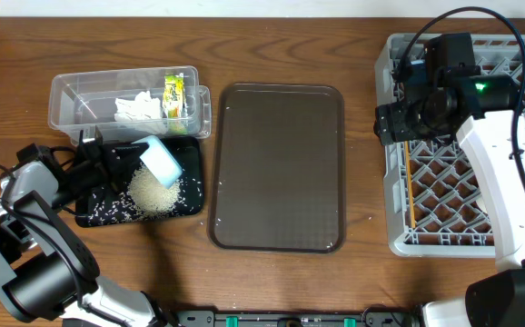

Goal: Sort waste into correct bins and load items into the dishwasher rack
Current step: 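Tip the bowl over the black tray with the left gripper, pouring rice, then set the empty bowl back on the brown tray and release it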

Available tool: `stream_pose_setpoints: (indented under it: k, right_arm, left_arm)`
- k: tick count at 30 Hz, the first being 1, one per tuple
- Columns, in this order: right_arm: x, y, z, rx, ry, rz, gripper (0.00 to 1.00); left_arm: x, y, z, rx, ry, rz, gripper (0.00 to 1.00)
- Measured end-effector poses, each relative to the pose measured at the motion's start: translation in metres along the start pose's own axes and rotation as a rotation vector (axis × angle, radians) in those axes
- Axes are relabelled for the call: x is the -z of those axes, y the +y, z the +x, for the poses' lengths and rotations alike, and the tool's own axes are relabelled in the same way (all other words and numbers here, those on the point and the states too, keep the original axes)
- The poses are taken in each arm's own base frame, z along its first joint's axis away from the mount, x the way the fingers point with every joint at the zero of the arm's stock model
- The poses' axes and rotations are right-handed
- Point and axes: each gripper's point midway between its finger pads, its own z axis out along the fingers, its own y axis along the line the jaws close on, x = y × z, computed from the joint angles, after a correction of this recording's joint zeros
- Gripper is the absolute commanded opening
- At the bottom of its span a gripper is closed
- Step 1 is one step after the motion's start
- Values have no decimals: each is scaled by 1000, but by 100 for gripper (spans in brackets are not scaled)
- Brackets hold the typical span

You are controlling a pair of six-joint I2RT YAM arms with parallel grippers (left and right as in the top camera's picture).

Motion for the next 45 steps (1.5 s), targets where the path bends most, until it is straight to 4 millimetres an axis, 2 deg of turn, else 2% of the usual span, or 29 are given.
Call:
stream_pose_setpoints:
  k: [11,16,19,23,27,31,34,38,45]
  right_arm:
    - [0,0,0,0,0,0,84]
    - [0,0,0,0,0,0,84]
    - [0,0,0,0,0,0,84]
    - [0,0,0,0,0,2,84]
    - [0,0,0,0,1,3,84]
    - [0,0,1,-1,3,3,84]
    - [0,0,3,-1,11,2,84]
    - [0,0,4,-2,16,2,84]
    - [0,0,9,-4,35,1,84]
  left_arm:
    - [-1,-2,2,-12,5,11,6]
    - [-12,-6,13,-36,45,1,6]
    - [-28,-16,33,-120,101,-46,6]
    - [-59,-21,75,-304,208,-189,6]
    - [-93,0,112,-487,329,-384,6]
    - [-123,34,135,-667,434,-576,6]
    - [-146,50,150,-810,489,-653,6]
    - [-179,62,169,-1005,519,-704,6]
    - [-213,74,189,-1180,506,-741,8]
